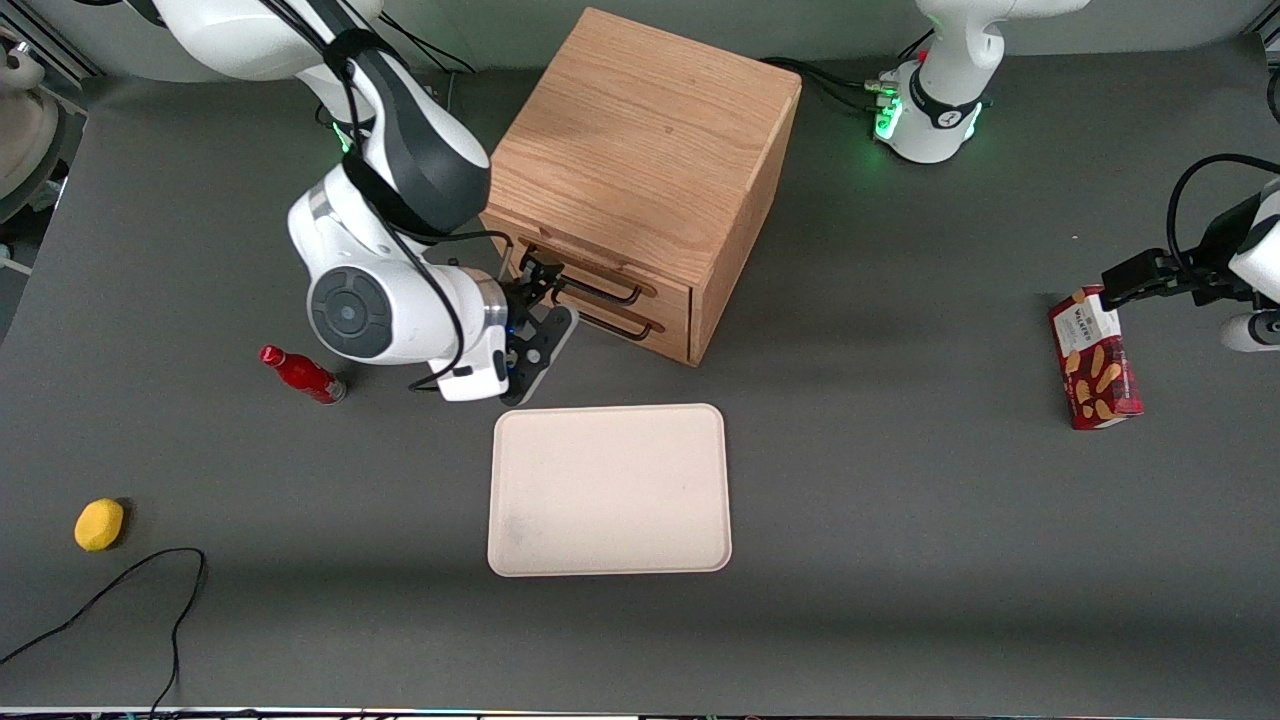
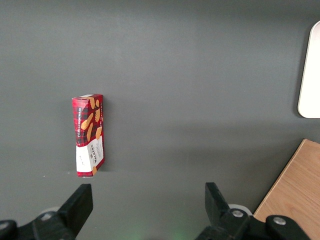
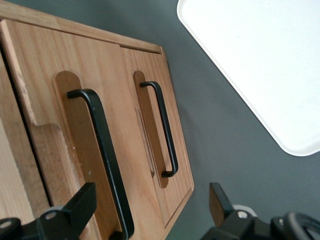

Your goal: Open upper drawer

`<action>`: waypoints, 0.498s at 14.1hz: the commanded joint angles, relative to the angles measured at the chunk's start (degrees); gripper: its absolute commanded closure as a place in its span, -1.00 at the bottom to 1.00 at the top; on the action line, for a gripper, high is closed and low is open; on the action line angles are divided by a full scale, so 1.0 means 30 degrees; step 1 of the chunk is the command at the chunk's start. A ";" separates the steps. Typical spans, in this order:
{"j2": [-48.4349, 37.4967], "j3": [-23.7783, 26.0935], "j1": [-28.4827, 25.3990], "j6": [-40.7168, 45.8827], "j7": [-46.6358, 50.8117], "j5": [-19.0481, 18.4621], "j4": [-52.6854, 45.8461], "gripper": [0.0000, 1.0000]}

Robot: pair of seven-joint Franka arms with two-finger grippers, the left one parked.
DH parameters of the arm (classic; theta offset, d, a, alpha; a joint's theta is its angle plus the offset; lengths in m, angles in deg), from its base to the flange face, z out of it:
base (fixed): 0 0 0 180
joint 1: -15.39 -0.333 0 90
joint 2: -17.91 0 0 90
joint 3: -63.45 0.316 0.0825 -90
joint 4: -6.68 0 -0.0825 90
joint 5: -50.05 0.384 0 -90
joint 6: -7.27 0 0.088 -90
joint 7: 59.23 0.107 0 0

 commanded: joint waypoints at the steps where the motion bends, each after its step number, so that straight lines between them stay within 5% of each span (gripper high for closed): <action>1: 0.0295 -0.0051 -0.0297 -0.0044 -0.0425 0.0413 -0.0071 -1.00; 7: -0.0260 -0.0080 -0.0475 -0.0132 -0.0688 0.0326 0.1334 -1.00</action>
